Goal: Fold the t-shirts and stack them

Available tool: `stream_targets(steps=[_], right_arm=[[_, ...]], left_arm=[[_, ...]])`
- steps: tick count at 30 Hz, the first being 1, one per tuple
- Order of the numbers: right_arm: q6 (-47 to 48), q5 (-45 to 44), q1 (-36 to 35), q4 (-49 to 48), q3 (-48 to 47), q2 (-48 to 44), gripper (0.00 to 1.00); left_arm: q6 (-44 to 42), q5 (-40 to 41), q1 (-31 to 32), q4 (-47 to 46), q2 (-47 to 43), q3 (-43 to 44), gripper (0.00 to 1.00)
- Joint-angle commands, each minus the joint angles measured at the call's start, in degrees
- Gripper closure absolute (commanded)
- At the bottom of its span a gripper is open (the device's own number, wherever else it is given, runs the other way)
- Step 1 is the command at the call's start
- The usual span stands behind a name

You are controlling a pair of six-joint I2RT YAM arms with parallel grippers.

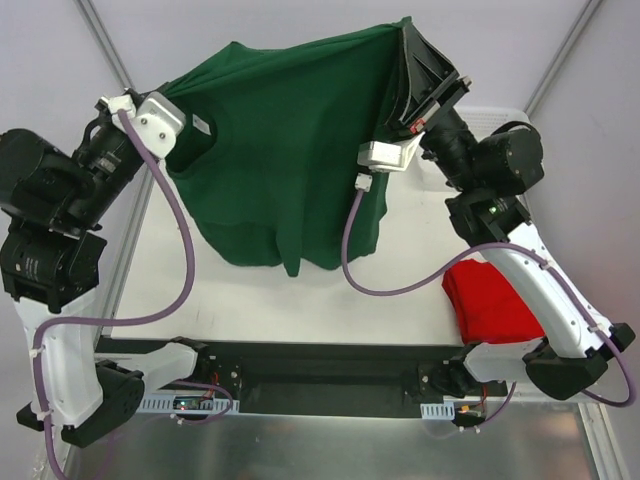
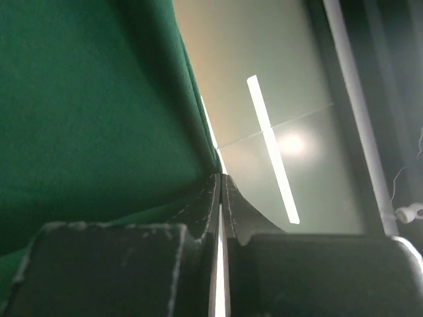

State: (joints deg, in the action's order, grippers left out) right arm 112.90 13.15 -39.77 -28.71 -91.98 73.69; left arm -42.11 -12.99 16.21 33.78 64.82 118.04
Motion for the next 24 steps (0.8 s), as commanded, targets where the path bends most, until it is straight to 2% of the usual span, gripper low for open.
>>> stream_targets(steps=[1,5,7,9,10,11,14,16,18,20,21,23,24], right_arm=[[25.2,-1.8,1.3,-3.6,-11.5,-1.7,0.99],[21.0,-4.9,2.0,0.5,-18.5,3.4,0.99],[16.4,-8.6,2.8,0.9,-18.2,4.4,0.99],[11.0,-12.5,3.6,0.2,-13.1,4.3,0.99],[8.1,-16.6,4.3,0.1,-10.6,3.9,0.99],[2.0,-17.5,6.6,0.1,-4.2,3.7,0.99],[-4.2,-16.3,11.0,-1.9,5.8,5.1,0.99],[-7.1,-15.3,13.4,-3.1,6.8,10.5,0.99],[-8.7,-15.8,16.6,-3.6,1.2,16.6,0.99],[-7.6,-16.4,19.1,-5.3,-5.6,27.1,0.99],[-5.8,-16.5,19.8,-6.0,-13.6,30.5,0.99],[-4.5,-16.0,21.7,-6.4,-24.2,40.4,0.99],[-3.1,-15.4,22.1,-5.3,-29.6,43.3,0.99]], left_arm=[[-6.1,6.1,-0.7,-8.5,-3.5,-1.3,1.00],[-8.4,6.2,-0.7,-11.2,-2.2,-1.6,1.00],[-7.4,6.2,-0.7,-11.6,-1.4,-3.5,1.00],[-4.2,6.5,-0.7,-11.8,-0.8,-6.2,1.00],[-3.3,6.4,-0.7,-11.9,-0.8,-10.4,1.00],[-2.3,6.2,-0.7,-12.2,-0.7,-13.0,1.00],[0.4,5.9,-1.3,-14.5,1.6,-22.0,1.00],[-0.4,4.1,-2.3,-16.2,7.1,-25.2,1.00],[-2.7,3.6,-3.7,-16.9,15.5,-22.0,1.00],[-5.6,5.5,-4.1,-17.8,21.6,-17.2,1.00],[-8.7,6.5,-4.4,-18.4,27.5,-10.7,1.00],[-10.5,9.2,-5.5,-20.5,33.2,-2.0,1.00],[-11.5,10.3,-6.4,-20.7,38.8,8.2,1.00]])
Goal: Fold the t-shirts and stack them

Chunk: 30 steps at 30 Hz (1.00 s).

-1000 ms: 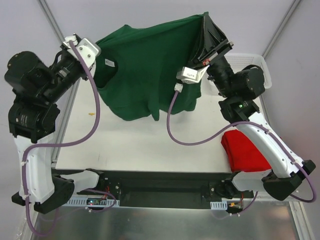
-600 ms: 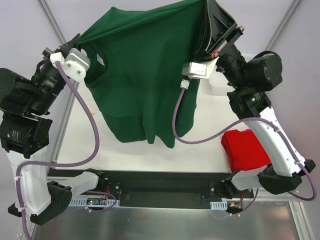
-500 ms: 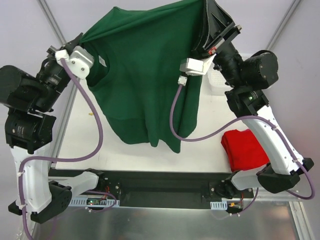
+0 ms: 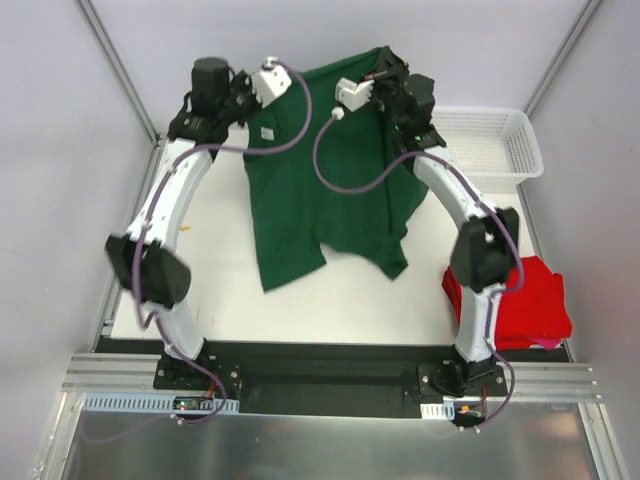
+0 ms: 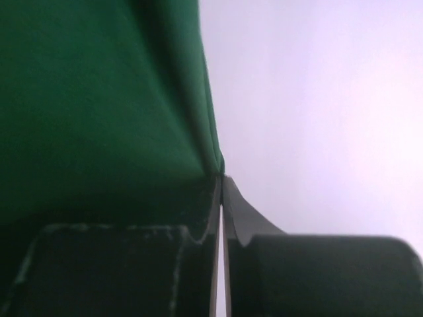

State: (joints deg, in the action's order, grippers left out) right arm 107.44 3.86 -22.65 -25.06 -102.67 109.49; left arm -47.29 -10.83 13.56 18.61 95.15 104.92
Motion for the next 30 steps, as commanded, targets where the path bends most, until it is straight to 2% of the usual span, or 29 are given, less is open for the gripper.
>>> stream_targets(steps=[1,2,3,4,6,7,8,9,11,12,14,15,17,18,20,21,24,27,30], right_arm=[[3.0,-5.0,5.4,-6.6,-31.1,10.8,0.99],[3.6,-4.3,6.0,-6.0,-35.8,15.3,0.99],[5.4,-2.6,6.2,-5.8,-39.2,16.5,0.99],[6.1,-1.3,6.1,-8.1,-38.5,16.5,0.99],[7.4,-0.1,5.9,-13.1,-29.9,9.6,0.99],[7.8,1.2,5.8,-17.1,-19.9,6.6,0.99],[7.9,1.7,5.5,-18.2,-15.6,-0.2,0.99],[8.0,2.1,5.3,-20.3,-12.1,-2.5,0.99],[10.1,1.4,4.9,-21.1,-5.4,-6.6,0.99],[11.0,0.9,4.7,-22.3,-4.0,-9.1,0.99],[12.8,-1.2,3.9,-22.5,-0.2,-11.3,0.99],[13.1,-2.0,3.6,-21.2,1.8,-15.0,0.99],[11.7,-2.9,2.8,-18.0,6.9,-19.5,0.99],[10.7,-3.1,2.6,-12.5,11.2,-21.9,0.99],[7.2,-3.5,1.7,-7.3,14.9,-28.3,0.99],[4.9,-3.5,1.6,-3.7,17.6,-29.8,0.99],[0.4,-3.3,1.3,-2.1,18.2,-33.4,0.99],[-4.0,-3.5,1.4,-1.0,10.3,-33.5,0.99],[-4.5,-2.5,1.3,0.1,2.9,-30.9,0.99]], left_arm=[[-7.5,9.3,-4.1,-6.1,11.4,26.7,1.00],[-9.4,10.6,-4.4,-6.5,14.1,32.2,1.00],[-10.3,12.4,-4.5,-6.7,18.6,42.2,1.00],[-10.9,13.1,-4.5,-6.8,20.0,45.9,1.00],[-11.0,14.7,-4.4,-7.4,18.5,48.2,1.00],[-10.3,15.0,-4.4,-7.7,16.4,46.1,1.00],[-8.5,15.5,-4.4,-10.1,10.5,42.8,1.00],[-7.7,15.3,-4.3,-11.4,7.0,33.5,1.00],[-6.2,14.4,-4.0,-14.4,-3.1,23.4,1.00],[-6.1,14.5,-3.5,-14.7,-6.0,15.0,1.00],[-7.0,15.7,-1.4,-14.8,-13.2,7.9,1.00],[-6.9,16.6,-0.7,-14.6,-15.6,1.2,1.00],[-7.6,17.2,1.5,-14.5,-22.9,-6.4,1.00],[-8.1,17.8,2.4,-13.9,-25.1,-12.9,1.00],[-8.3,20.6,4.7,-12.8,-30.5,-18.8,1.00],[-7.9,21.2,5.0,-11.7,-31.9,-19.3,1.00],[-9.1,23.2,5.7,-8.1,-35.1,-17.4,1.00],[-13.3,25.6,5.8,-7.8,-35.0,-9.9,1.00],[-18.4,26.4,5.8,-7.9,-32.6,0.0,1.00]])
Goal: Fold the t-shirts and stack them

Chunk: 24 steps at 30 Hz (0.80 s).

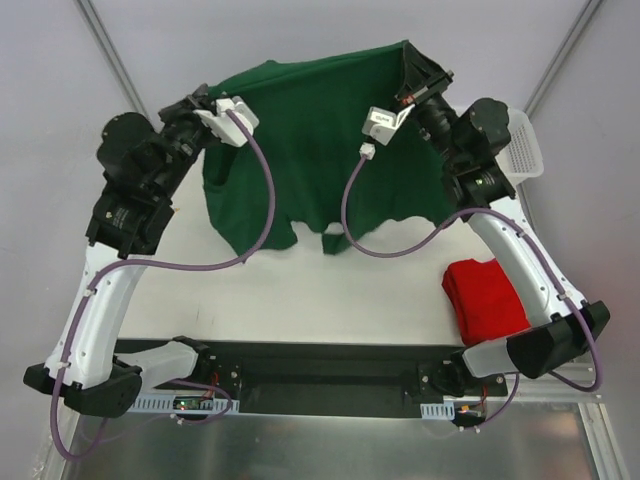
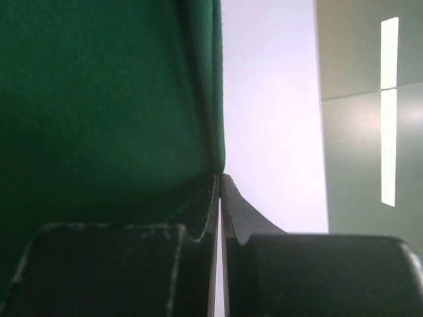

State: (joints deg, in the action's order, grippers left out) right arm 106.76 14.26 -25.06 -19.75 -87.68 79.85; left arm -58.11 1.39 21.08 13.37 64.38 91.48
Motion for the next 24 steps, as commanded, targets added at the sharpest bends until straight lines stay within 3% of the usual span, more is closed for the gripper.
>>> stream_targets(steps=[1,4,6,9,13,15,18,21,23,24], right_arm=[[-3.6,-12.6,3.8,-4.3,-17.6,0.7,0.99],[-2.3,-10.8,4.0,-1.2,-27.8,4.3,0.99],[-3.0,-10.0,4.4,3.2,-33.0,8.5,0.99],[-4.8,-11.4,4.8,8.0,-34.3,11.1,0.99],[-8.0,-10.1,6.0,6.0,-19.4,10.2,0.99],[-9.4,-10.4,6.3,4.5,-12.7,12.0,0.99],[-8.7,-10.2,6.8,2.5,-10.8,17.8,0.99],[-7.1,-11.4,7.2,2.7,-19.8,24.9,0.99],[-4.6,-12.7,7.5,2.4,-27.2,33.5,0.99],[-4.0,-13.3,7.7,2.3,-36.9,36.7,0.99]], left_arm=[[-9.6,14.1,-1.7,-2.6,0.2,18.9,1.00],[-12.1,13.8,-1.7,-2.7,4.9,28.5,1.00],[-12.6,12.9,-1.8,-2.6,6.9,30.1,1.00],[-8.0,12.1,-1.9,-2.6,5.4,23.5,0.99],[0.3,8.6,-3.6,-2.6,2.6,2.2,1.00],[4.6,6.8,-4.3,-2.5,4.2,-2.7,1.00],[4.5,3.3,-5.9,-2.9,9.2,-9.4,1.00],[0.9,2.6,-8.1,-6.2,18.5,-6.9,1.00],[-0.9,4.1,-9.7,-7.5,24.1,2.2,1.00],[-1.7,4.8,-10.4,-7.5,29.6,11.3,1.00]])
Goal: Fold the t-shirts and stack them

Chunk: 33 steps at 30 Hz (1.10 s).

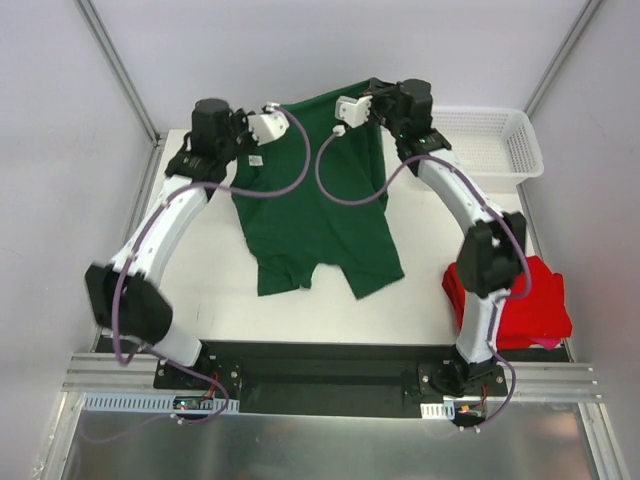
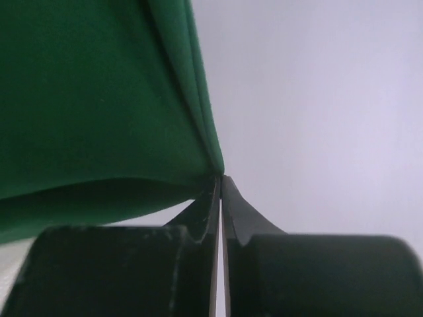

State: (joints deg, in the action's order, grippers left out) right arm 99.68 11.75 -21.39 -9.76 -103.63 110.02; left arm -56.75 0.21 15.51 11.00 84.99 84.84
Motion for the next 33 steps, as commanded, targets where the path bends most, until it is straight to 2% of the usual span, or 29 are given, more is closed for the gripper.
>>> stream_targets(steps=[1,3,4,6,9,11,13,18,21,25,27,30,33], right_arm=[[3.5,-11.2,4.1,-7.3,-25.3,11.6,0.99],[6.3,-11.1,4.5,-8.2,-33.0,15.3,0.99],[7.1,-10.5,4.7,-11.0,-34.7,15.9,0.99],[9.4,-8.9,5.3,-14.4,-32.6,14.2,0.99],[10.5,-10.2,5.2,-22.1,-22.8,7.6,0.99],[11.8,-11.1,5.0,-28.5,-14.5,1.8,0.99],[13.1,-11.4,5.0,-33.0,-9.5,-1.9,0.99],[12.4,-16.6,2.8,-33.8,5.5,-14.3,0.99],[5.6,-21.0,1.1,-25.4,10.1,-19.6,0.99],[-1.7,-25.5,-0.6,-10.7,11.7,-29.2,0.99],[-6.0,-26.1,-2.3,-4.2,11.4,-32.5,0.99],[-9.8,-22.9,-5.6,14.8,11.1,-39.9,0.99],[-7.3,-20.0,-9.0,22.8,15.2,-45.2,0.99]], left_arm=[[-3.2,6.8,-5.1,-5.1,11.3,22.9,1.00],[-5.0,7.1,-5.7,-5.1,16.5,34.9,1.00],[-5.9,6.9,-5.8,-5.1,17.6,38.1,1.00],[-7.7,6.8,-5.8,-5.3,19.3,44.8,1.00],[-7.9,7.4,-5.8,-6.5,18.1,47.3,1.00],[-7.1,8.2,-5.7,-7.0,16.1,46.0,1.00],[-5.0,8.9,-5.0,-7.2,11.4,41.0,1.00],[-2.6,11.7,-1.3,-7.8,-1.6,23.5,1.00],[-1.8,14.0,2.9,-7.7,-7.6,16.1,1.00],[-2.0,18.0,8.2,-5.4,-14.7,11.1,1.00],[-3.9,19.2,10.7,-4.0,-17.9,10.9,1.00],[-7.9,19.7,11.2,-1.5,-22.0,11.2,1.00],[-11.5,22.7,11.2,-1.1,-24.2,13.2,1.00]])
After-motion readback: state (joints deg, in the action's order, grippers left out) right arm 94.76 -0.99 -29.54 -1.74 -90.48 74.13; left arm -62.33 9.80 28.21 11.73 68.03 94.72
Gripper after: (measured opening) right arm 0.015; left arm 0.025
